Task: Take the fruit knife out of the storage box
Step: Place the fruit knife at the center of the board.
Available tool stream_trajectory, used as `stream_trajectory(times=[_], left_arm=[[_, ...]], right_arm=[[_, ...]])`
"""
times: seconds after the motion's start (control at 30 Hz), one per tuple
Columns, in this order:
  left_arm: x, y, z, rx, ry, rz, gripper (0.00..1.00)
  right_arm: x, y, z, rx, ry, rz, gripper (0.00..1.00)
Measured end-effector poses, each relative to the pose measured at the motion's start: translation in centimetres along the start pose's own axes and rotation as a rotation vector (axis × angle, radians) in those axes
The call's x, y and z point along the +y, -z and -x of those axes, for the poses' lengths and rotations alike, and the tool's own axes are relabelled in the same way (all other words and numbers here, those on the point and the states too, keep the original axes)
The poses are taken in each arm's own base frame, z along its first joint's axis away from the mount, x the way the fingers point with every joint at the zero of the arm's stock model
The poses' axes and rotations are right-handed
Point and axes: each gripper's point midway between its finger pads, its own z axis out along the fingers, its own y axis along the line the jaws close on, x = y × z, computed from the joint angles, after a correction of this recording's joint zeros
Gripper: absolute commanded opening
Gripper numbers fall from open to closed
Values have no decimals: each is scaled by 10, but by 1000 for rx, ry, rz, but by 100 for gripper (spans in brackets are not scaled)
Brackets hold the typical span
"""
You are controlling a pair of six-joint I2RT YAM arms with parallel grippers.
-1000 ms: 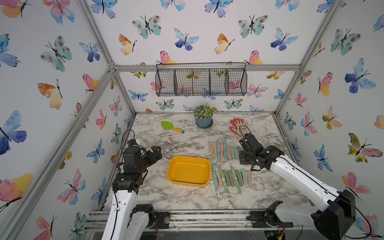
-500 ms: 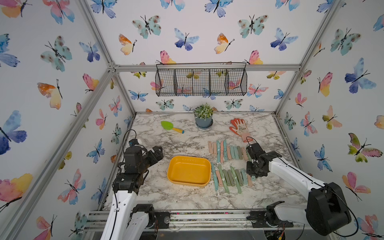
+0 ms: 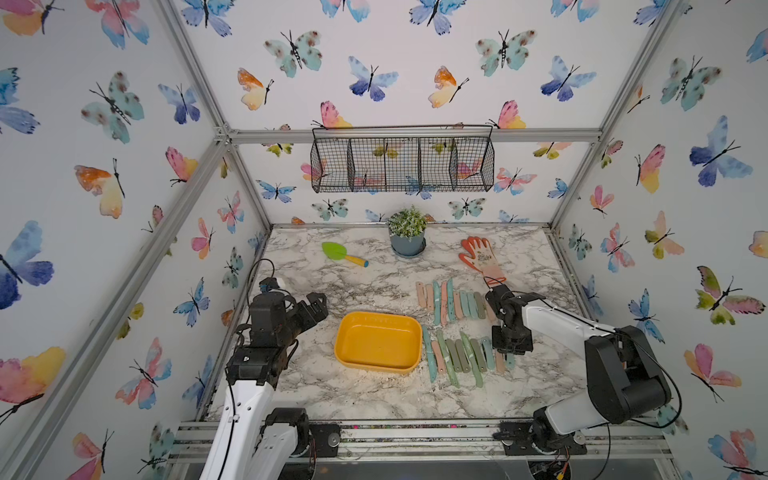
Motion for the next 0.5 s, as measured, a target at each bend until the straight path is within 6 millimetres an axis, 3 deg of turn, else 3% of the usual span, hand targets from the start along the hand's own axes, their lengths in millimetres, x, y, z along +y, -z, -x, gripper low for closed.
stream_trajectory(times=[0.23,0.33,0.4,0.5], left_arm=[[0,0,0,0,0,0,98],[0,0,0,-1,0,0,98],[0,0,0,-1,0,0,98],[0,0,0,-1,0,1,98]], right_arm=[[-1,-1,0,8,9,-9,44],[-3,6,2,0,6,-13,45],[0,21,10,-39,7,5,45],[17,72,35,-197,36,69,49]])
